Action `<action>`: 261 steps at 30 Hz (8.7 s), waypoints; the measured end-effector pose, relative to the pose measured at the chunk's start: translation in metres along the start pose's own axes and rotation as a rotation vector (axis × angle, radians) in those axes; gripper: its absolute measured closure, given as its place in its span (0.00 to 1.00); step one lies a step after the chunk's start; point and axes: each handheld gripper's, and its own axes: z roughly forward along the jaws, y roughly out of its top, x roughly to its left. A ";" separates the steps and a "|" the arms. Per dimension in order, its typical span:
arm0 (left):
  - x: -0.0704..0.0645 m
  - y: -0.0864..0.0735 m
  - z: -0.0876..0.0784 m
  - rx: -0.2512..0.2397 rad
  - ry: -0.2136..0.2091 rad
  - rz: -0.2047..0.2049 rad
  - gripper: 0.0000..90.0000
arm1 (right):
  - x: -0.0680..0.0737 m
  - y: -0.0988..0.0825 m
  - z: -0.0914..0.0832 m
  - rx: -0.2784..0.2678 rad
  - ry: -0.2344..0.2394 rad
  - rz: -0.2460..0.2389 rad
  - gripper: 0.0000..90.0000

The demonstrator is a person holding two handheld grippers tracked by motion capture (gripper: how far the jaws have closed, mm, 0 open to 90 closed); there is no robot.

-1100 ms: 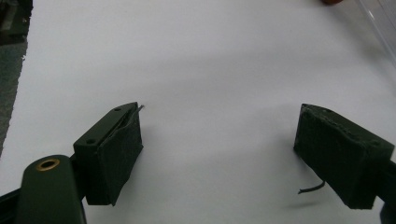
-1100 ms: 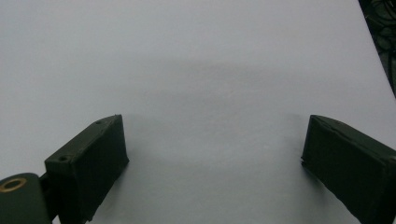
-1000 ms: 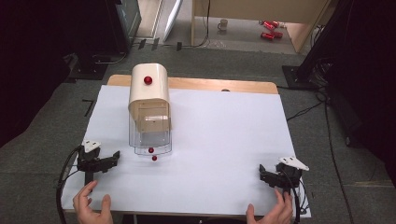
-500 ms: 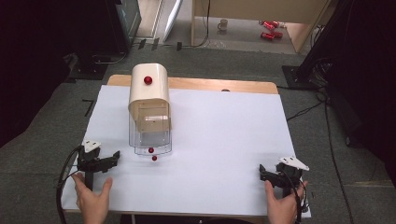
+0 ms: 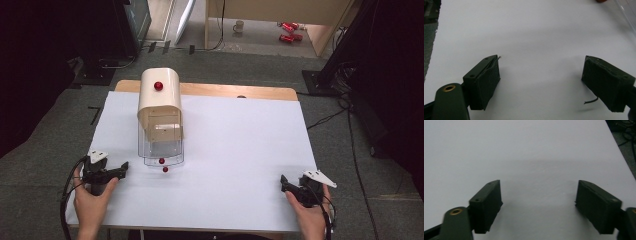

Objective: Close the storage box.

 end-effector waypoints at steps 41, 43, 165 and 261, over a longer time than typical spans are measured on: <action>-0.001 0.000 0.000 0.003 0.007 0.011 0.17 | 0.191 0.037 -0.019 -0.128 0.301 -0.253 0.48; -0.001 0.000 0.000 0.003 0.007 0.010 0.17 | 0.198 0.037 -0.019 -0.130 0.313 -0.263 0.49; -0.001 0.000 0.000 0.002 0.007 0.012 0.17 | 0.348 0.117 0.044 -0.155 0.530 -0.306 0.84; -0.001 0.000 0.000 0.003 0.006 0.010 0.17 | 0.339 0.044 0.048 -0.069 0.532 -0.240 0.86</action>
